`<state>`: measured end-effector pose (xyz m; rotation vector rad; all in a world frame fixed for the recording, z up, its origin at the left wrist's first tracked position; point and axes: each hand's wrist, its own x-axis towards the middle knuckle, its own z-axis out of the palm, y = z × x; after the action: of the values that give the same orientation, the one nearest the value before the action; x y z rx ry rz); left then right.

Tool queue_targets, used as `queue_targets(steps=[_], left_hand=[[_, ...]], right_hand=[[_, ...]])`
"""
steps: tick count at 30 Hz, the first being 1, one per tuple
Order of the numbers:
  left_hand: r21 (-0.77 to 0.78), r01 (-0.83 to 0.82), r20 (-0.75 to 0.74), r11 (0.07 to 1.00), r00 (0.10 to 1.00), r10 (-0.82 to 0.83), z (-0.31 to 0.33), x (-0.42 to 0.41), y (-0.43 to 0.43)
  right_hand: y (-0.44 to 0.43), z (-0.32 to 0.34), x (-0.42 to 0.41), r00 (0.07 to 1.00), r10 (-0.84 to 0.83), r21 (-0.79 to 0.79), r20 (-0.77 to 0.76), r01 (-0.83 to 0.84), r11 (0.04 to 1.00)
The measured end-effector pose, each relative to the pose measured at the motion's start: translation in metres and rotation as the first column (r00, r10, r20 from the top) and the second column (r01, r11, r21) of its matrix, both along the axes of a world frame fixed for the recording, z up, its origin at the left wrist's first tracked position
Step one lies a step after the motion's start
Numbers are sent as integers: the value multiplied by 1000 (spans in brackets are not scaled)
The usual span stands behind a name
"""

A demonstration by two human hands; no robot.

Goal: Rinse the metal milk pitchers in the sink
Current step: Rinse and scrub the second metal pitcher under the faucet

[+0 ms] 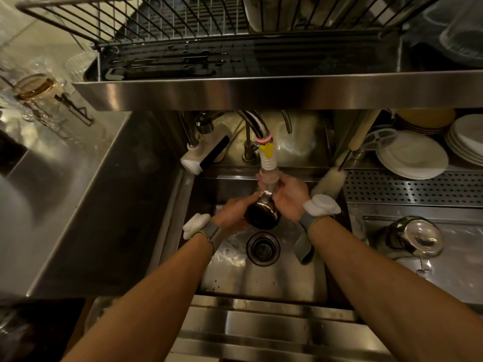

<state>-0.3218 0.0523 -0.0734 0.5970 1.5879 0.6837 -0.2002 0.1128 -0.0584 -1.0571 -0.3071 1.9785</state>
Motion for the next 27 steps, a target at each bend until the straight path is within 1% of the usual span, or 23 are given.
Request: queue_targets(steps=[4,9,14,16,18,20,22,24,26,27], left_hand=[[-48,12,9,999,1000,-11,1,1,2],[-89,32,10,995,999,-31,6,2,3],[-67,46,-35,997,998,-49,5,0,9],[-49,26,-39,998,999,-28,3,-1,11],[-23,49,-68,999,996,-50,2,-5,10],[-14,80,-83,997,993,-81,-1,-8,6],[-17,67,-45,998,997,-68,-3,-10,5],[5,24,38,1000,999,-24,-3,-9,6],[31,-57,113,998,992,53,-5,-5,7],[43,-84,116,996,990,78,-6,-3,8]], right_hand=[[6,-3,2,996,54,11,73,-55,998],[8,-1,6,993,57,-61,103,-51,997],[11,2,5,986,75,-55,147,-68,996],[11,4,5,976,73,-31,203,-68,997],[7,6,7,956,118,-18,269,-117,993],[3,2,13,929,192,-39,316,-190,981],[0,-4,18,920,259,-66,294,-251,966],[-1,-10,22,922,298,-78,247,-287,955],[-1,-13,21,932,283,-78,226,-272,959],[-1,-13,21,938,258,-85,233,-245,966]])
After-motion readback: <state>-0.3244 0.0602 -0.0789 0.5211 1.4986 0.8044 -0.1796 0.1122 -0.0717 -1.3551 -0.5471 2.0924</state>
